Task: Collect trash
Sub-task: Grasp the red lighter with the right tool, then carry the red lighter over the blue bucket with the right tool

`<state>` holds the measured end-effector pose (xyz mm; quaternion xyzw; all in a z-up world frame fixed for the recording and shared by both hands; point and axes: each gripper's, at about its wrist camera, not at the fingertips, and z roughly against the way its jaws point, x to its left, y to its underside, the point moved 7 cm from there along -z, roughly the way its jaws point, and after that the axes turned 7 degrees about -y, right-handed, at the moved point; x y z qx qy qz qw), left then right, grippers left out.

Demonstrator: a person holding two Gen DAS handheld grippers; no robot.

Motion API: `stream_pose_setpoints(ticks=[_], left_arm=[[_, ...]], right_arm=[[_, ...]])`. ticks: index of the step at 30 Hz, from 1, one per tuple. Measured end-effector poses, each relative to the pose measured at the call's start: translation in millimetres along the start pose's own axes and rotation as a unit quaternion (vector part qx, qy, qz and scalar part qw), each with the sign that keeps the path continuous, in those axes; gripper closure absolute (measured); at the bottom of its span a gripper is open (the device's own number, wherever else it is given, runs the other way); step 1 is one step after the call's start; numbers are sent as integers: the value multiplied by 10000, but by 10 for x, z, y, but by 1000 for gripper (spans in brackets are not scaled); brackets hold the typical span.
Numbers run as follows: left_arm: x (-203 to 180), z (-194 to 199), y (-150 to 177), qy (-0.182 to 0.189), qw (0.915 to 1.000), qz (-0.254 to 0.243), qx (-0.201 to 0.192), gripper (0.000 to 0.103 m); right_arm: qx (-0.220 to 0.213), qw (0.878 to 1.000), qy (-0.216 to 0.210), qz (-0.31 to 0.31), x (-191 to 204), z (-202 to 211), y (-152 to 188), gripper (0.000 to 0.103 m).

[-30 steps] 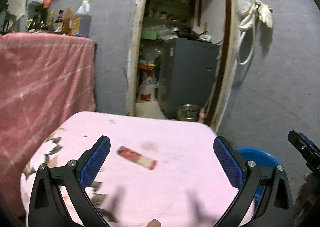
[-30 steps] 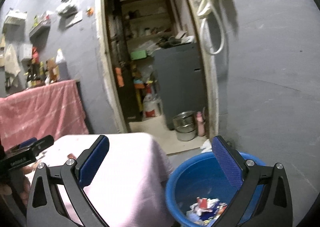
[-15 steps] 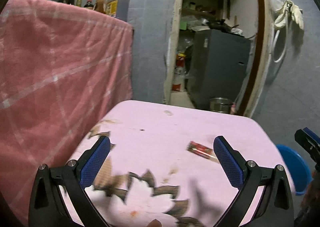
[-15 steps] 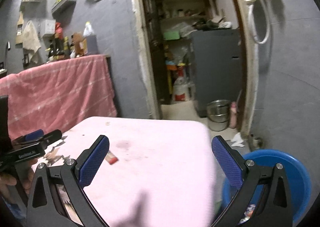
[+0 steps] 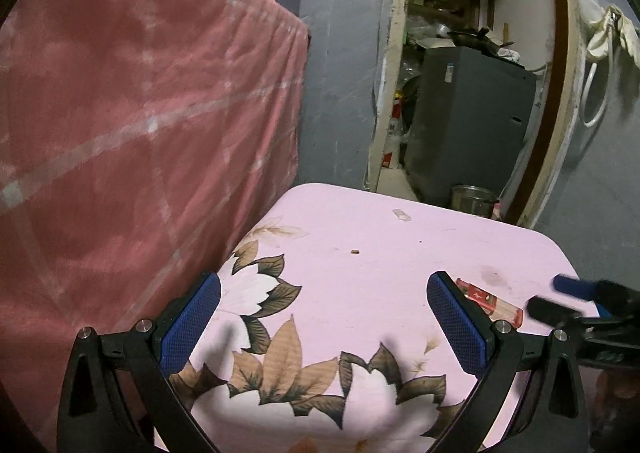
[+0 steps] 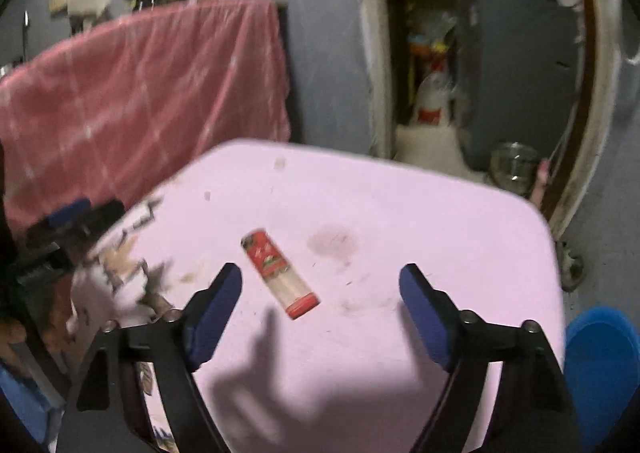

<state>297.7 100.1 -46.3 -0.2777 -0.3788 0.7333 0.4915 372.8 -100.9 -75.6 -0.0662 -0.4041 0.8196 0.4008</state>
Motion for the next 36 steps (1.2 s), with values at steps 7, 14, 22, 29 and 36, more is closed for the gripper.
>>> stream_pose_setpoints(ticks=[7, 14, 22, 29, 36], left_arm=[[40, 24, 9, 64, 9999, 80, 40, 2], [-20, 84, -21, 157, 9998, 90, 22, 2], [-301, 213, -3, 433, 9991, 35, -29, 2], [-776, 326, 73, 793, 9968, -64, -72, 2], [-1264, 522, 137, 1147, 9927, -237, -272, 2]], right_arm=[[790, 9960, -405, 52, 85, -293, 113, 54], [1100, 9915, -156, 680, 225, -421, 74, 77], [851, 9944, 6, 633, 141, -122, 292, 82], [-35, 9984, 570, 55, -257, 558, 469, 83], [-872, 9880, 1231, -345, -601, 1296, 621, 82]])
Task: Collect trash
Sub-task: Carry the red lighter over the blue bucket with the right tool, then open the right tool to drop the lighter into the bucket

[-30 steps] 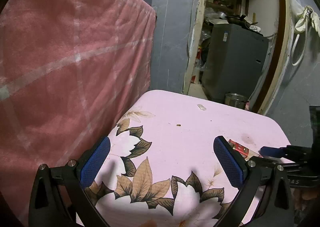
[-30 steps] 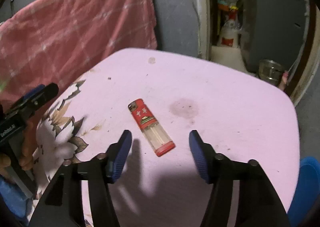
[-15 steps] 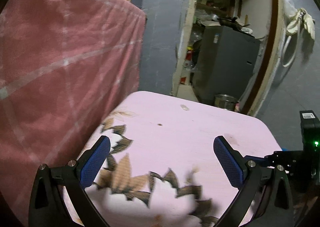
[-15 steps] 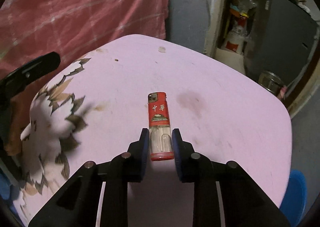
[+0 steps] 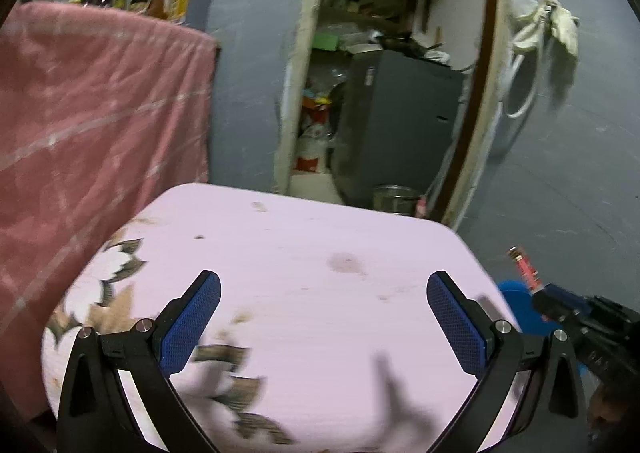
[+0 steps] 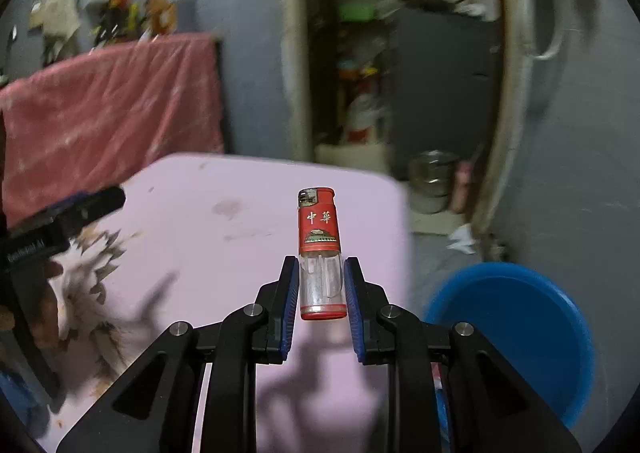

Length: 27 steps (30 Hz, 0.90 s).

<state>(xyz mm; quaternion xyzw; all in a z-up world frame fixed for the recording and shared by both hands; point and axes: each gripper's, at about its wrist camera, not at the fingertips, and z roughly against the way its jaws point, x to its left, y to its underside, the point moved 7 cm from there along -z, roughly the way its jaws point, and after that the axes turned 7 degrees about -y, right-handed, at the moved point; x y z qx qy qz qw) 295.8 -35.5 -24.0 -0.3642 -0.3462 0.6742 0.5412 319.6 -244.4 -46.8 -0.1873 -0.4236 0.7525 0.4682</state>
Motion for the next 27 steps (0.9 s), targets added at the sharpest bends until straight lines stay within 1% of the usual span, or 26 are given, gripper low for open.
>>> stream_pose_setpoints(ticks=[4, 6, 8, 10, 13, 16, 20, 22, 26, 27], left_arm=[[-295, 49, 16, 212, 9997, -49, -110, 2], [-436, 70, 15, 310, 9993, -74, -171, 2], [-570, 88, 10, 407, 9989, -88, -222, 2], [-697, 106, 12, 503, 9983, -127, -254, 2], [-876, 115, 32, 620, 9975, -213, -262, 2], [-988, 113, 69, 662, 9970, -302, -249, 2], [-1097, 106, 126, 682, 9966, -418, -195, 2], [-1127, 102, 144, 711, 9962, -474, -168, 2], [-1188, 137, 164, 761, 9952, -593, -189, 2], [-1193, 150, 163, 784, 9950, -594, -193, 2]], right_arm=[[-436, 9971, 562, -255, -321, 346, 41, 82], [-636, 9932, 885, -419, -518, 510, 95, 82], [-816, 9863, 1296, -614, -762, 673, 179, 82], [-904, 9798, 1612, -765, -938, 774, 270, 82], [-841, 9718, 1924, -1074, -1207, 861, 437, 82], [-631, 9670, 2025, -1408, -1424, 816, 589, 82], [-451, 9629, 2006, -1748, -1613, 769, 705, 82], [-444, 9617, 1977, -1847, -1689, 760, 691, 80], [-595, 9613, 1912, -1893, -1707, 856, 653, 70], [-653, 9614, 1897, -1882, -1683, 894, 636, 70]])
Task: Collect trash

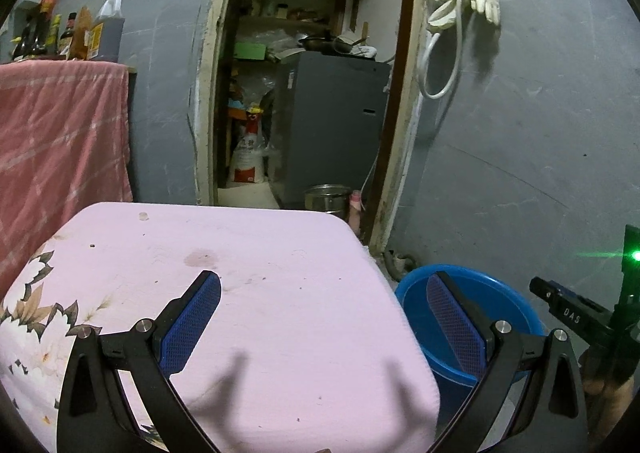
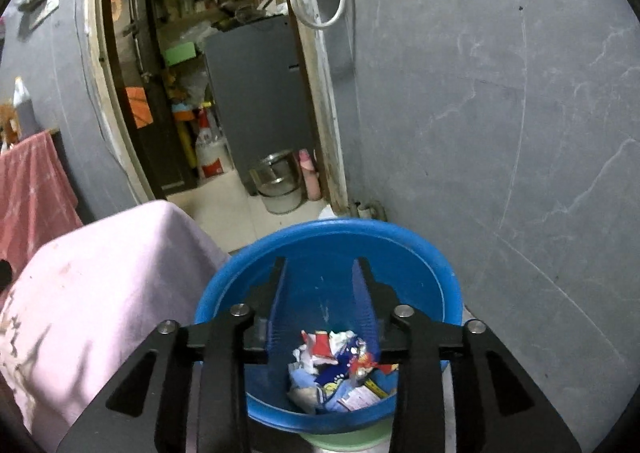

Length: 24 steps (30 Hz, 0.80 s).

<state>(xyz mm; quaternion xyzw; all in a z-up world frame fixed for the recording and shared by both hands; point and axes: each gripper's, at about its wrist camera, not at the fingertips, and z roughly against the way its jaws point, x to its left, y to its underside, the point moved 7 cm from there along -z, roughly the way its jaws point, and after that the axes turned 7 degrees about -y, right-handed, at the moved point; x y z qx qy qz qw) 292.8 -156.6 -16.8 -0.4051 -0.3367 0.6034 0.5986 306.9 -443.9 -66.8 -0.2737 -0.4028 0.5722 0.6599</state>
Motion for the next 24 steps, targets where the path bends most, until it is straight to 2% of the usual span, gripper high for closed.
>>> stream_pose_setpoints(ticks=[3, 5, 13, 15, 17, 19, 24], left_arm=[[-5, 62, 2, 100, 9999, 24, -5, 2], [11, 123, -24, 164, 9999, 29, -39, 2], [33, 458, -67, 445, 9989, -24, -148, 2], [48, 556, -52, 496, 9986, -50, -160, 2], [76, 641, -34, 528, 9985, -51, -166, 2], [100, 729, -11, 550, 9983, -50, -164, 2], [194, 966, 97, 538, 9983, -122, -161, 2]], right_arm=[[-140, 9999, -30, 77, 83, 145, -23, 66], [-287, 9995, -91, 75, 143, 307, -45, 58], [-829, 9961, -215, 199, 511, 959, -70, 49], [-926, 9952, -217, 220, 589, 1117, -50, 43], [-1023, 9943, -226, 195, 648, 1267, -14, 33], [-1105, 9934, -254, 166, 702, 1419, 28, 31], [-1185, 9923, -303, 176, 814, 1665, 145, 18]])
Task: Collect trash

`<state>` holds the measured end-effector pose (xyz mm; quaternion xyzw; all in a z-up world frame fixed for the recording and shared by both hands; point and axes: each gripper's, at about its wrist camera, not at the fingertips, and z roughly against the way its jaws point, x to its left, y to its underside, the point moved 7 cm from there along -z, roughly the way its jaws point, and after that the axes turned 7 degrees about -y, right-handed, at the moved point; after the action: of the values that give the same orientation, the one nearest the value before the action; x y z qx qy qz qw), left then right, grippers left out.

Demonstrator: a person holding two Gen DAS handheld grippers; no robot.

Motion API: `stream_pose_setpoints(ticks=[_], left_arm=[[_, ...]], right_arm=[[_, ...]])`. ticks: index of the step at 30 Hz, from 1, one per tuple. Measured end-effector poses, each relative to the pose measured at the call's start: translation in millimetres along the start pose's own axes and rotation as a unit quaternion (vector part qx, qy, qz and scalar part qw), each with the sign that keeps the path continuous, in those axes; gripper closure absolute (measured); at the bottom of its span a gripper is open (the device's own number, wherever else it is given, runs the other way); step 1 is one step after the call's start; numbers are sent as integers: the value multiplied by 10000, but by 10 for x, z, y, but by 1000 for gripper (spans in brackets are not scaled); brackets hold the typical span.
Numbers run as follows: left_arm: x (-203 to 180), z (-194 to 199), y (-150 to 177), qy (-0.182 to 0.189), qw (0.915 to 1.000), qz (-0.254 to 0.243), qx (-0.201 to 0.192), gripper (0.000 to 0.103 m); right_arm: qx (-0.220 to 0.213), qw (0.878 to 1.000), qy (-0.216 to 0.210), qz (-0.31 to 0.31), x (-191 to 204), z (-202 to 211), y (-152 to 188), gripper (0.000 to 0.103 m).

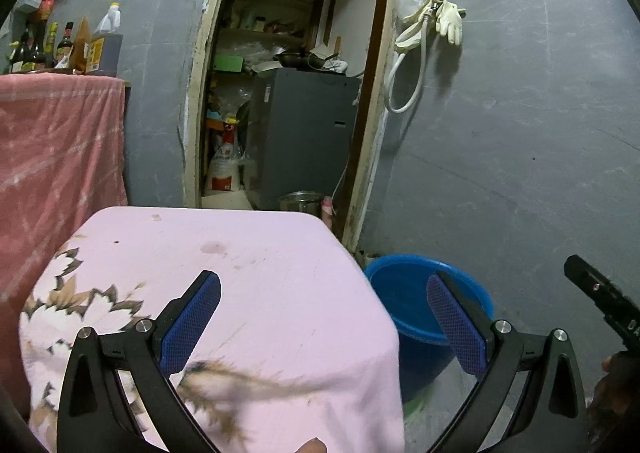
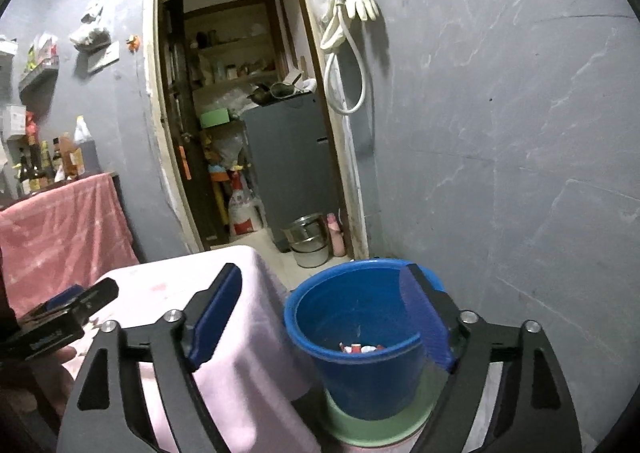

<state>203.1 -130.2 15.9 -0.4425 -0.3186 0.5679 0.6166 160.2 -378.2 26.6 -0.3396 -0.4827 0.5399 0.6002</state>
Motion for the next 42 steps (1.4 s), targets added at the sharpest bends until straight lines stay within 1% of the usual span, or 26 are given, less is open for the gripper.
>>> stream_pose_setpoints(ticks=[3, 5, 9, 15, 21, 28, 36, 42], left_arm=[[35, 143, 63, -1, 10000, -54, -19, 2], [50, 236, 106, -11, 10000, -92, -32, 2], [89, 401, 190, -42, 9999, -151, -70, 2], [168, 610, 276, -53, 9999, -89, -103, 2], [237, 786, 388, -144, 9996, -121, -194, 2], [305, 900, 506, -283, 9991, -148, -283, 2], [320, 981, 626, -440, 9976, -271, -464, 2], [350, 1000, 691, -476, 9973, -273, -489, 2]], right_arm=[[-1, 10000, -13, 30, 75, 136, 55, 10], [-15, 10000, -8, 15, 123, 215, 86, 0], [-73, 10000, 26, 21, 221, 347, 142, 0], [-166, 9997, 96, 150, 361, 554, 220, 0], [-200, 9995, 114, 216, 473, 736, 383, 0], [-194, 9993, 205, 246, 526, 812, 500, 0], [-368, 9964, 454, 609, 617, 884, 598, 0], [-393, 9948, 578, 743, 614, 871, 664, 0]])
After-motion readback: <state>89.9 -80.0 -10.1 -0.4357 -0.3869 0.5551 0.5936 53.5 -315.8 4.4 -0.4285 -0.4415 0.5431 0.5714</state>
